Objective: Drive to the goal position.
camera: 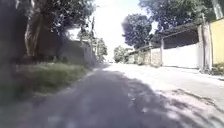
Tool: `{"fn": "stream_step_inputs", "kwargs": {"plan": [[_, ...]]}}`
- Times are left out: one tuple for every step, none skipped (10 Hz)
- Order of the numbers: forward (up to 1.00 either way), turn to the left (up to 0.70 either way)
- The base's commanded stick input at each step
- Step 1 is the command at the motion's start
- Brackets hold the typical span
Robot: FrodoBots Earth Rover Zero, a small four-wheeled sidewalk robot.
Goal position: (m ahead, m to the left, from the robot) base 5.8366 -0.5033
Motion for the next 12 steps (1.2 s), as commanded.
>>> {"fn": "stream_step_inputs", "kwargs": {"plan": [[1.0, 0.0], [1.0, 0.0], [1.0, 0.0], [1.0, 0.0], [1.0, 0.0], [1.0, 0.0], [1.0, 0.0], [1.0, 0.0], [1.0, 0.0], [1.0, 0.0], [1.0, 0.0], [1.0, 0.0]]}}
